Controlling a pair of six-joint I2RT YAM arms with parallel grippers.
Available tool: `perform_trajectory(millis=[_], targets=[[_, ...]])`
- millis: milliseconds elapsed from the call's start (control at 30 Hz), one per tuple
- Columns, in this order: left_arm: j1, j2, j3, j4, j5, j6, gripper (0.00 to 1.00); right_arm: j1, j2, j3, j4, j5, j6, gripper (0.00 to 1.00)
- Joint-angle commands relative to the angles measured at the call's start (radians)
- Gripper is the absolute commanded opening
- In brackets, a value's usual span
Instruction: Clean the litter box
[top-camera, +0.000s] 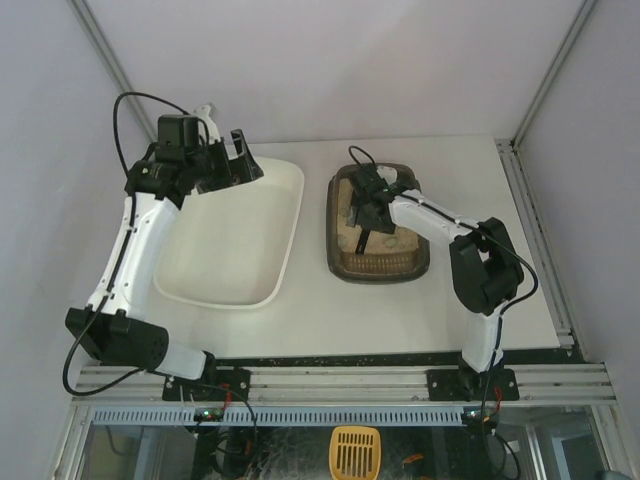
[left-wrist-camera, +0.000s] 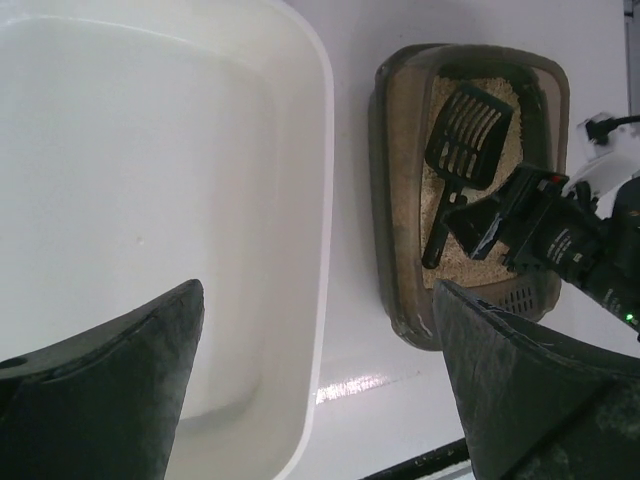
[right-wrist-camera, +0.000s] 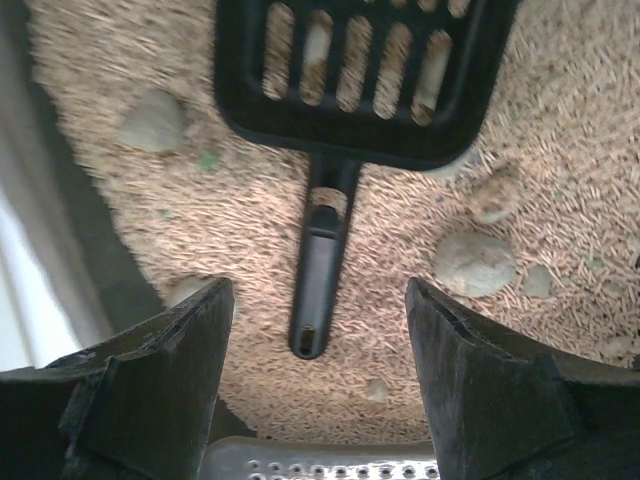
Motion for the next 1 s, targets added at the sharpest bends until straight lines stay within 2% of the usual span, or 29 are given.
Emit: perform_trajectory(millis=[0, 300, 400, 500, 567, 667, 700, 833, 967], targets=[[-0.002, -0.089, -0.035, 0.064, -0.050, 0.038, 1.00, -0.001, -0.023, -0.044, 0.002, 0.039, 0.067, 0.70], [-0.001, -0.088, -0.089, 0.102, -0.007, 0.077, 1.00, -0.022, 0.049, -0.034, 0.094, 0.007, 0.050, 0.66], [-0.002, -0.085, -0.095, 0.109, -0.007, 0.085, 1.00, -0.039, 0.081, -0.018, 0.108, -0.020, 0.049, 0.58], [-0.001, -0.080, -0.096, 0.109, 0.000, 0.094, 1.00, -0.054, 0.110, -0.008, 0.113, -0.043, 0.052, 0.45], [-0.001, -0.074, -0.098, 0.109, 0.003, 0.094, 1.00, -0.060, 0.116, -0.007, 0.117, -0.047, 0.051, 0.31], [-0.002, -0.065, -0.097, 0.109, 0.034, 0.111, 1.00, -0.064, 0.110, -0.006, 0.112, -0.050, 0.043, 0.03], [-0.002, -0.060, -0.094, 0.109, 0.055, 0.122, 1.00, -0.064, 0.105, -0.003, 0.105, -0.048, 0.040, 0.00], [-0.007, -0.003, -0.050, 0.085, 0.163, 0.177, 1.00, -0.060, 0.057, -0.001, 0.077, -0.033, 0.005, 0.00], [-0.030, 0.097, 0.057, 0.000, 0.237, 0.239, 1.00, -0.058, 0.011, 0.025, 0.042, -0.037, -0.079, 0.00]])
